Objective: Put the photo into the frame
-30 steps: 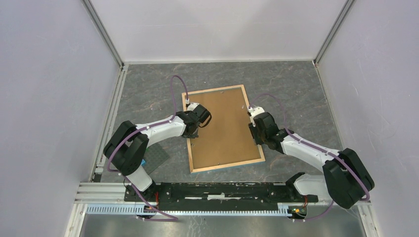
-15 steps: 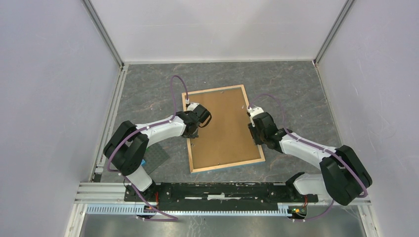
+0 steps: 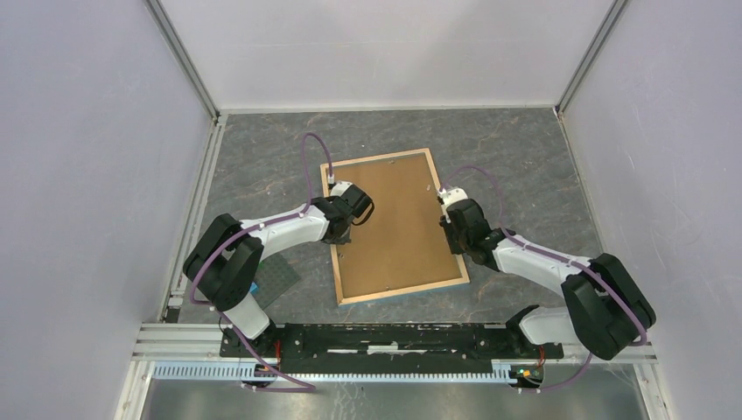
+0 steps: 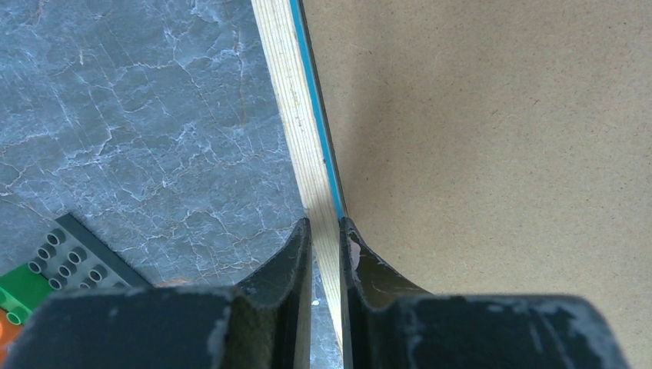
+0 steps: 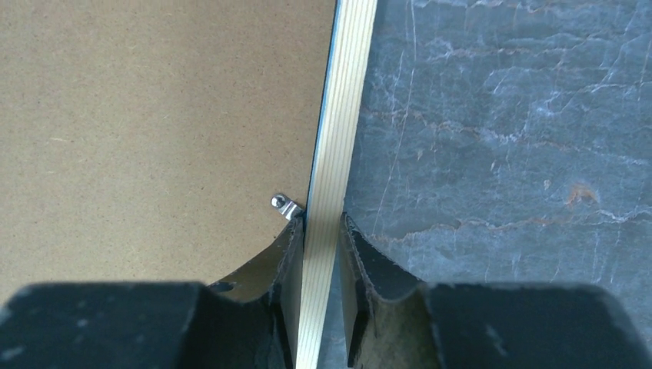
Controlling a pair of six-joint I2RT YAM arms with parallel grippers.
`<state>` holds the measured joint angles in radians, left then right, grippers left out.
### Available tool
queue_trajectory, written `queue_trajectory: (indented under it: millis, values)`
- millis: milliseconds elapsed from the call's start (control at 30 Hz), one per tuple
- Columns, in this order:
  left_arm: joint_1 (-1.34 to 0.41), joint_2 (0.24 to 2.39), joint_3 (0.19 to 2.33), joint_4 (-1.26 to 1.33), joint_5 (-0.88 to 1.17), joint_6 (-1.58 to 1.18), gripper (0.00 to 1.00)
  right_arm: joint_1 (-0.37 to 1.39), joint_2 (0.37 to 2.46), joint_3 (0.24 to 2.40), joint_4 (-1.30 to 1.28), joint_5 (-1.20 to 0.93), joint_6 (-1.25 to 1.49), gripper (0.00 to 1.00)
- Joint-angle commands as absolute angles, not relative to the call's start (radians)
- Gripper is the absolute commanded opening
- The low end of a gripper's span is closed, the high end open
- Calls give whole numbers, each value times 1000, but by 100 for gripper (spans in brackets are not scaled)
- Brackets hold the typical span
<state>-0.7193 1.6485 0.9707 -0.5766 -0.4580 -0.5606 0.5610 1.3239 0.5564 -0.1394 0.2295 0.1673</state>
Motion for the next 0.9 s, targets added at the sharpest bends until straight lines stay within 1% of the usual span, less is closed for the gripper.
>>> queue_trajectory:
  millis: [0, 133, 200, 267, 367, 467, 567, 600, 667, 700, 767, 800, 867]
  values:
    - [-716, 1671, 933, -575, -423, -535, 2, 554, 1424, 488, -88, 275, 163, 25]
    - [-716, 1671, 933, -574, -422, -534, 2, 554, 1418, 482, -21, 246, 189, 17]
    - [-717, 1668, 932, -574, -422, -534, 2, 554, 1395, 505, -37, 243, 201, 13]
    - [-716, 1666, 930, -572, -422, -532, 2, 554, 1354, 520, -51, 248, 204, 10]
    - [-716, 1669, 931, -571, -422, -531, 2, 554, 1277, 548, -91, 239, 197, 7]
    - [-717, 1669, 932, -572, -423, -533, 2, 554, 1204, 546, -98, 224, 206, 0]
    - [-716, 1672, 933, -572, -423, -532, 2, 554, 1142, 518, -67, 210, 216, 0]
    - [-716, 1671, 934, -573, -424, -531, 2, 554, 1129, 514, -65, 199, 217, 8]
    - [-716, 1668, 933, -571, -418, -528, 2, 553, 1115, 523, -86, 198, 227, 33]
    - [-716, 1666, 933, -570, -416, -526, 2, 554, 1110, 527, -94, 197, 228, 41]
    - [-720, 1664, 933, -569, -416, -524, 2, 554, 1100, 532, -116, 222, 230, 51]
    - [-721, 1664, 933, -569, -416, -523, 2, 554, 1099, 535, -125, 238, 229, 54]
    - [-728, 1662, 933, -569, -418, -519, 2, 551, 1094, 544, -142, 261, 225, 56]
